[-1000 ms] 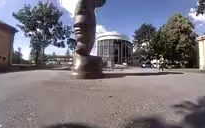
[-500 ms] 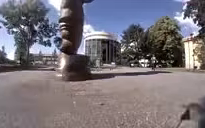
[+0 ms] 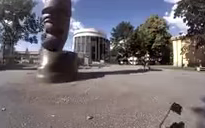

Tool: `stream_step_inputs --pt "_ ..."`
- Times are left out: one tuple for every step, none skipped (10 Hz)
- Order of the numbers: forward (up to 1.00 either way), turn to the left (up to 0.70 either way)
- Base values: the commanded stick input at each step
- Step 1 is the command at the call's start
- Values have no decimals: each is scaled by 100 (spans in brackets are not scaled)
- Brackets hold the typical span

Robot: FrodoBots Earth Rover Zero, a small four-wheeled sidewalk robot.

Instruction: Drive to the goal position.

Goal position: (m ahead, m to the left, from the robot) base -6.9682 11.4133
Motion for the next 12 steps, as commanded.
stream_step_inputs --pt "0 100" --pt "0 100" --pt "0 100" --pt "0 100" --pt "0 100" --pt "0 100" --pt "0 100" --pt "0 100" --pt "0 100" --pt "0 100" --pt "0 100" --pt "0 100"
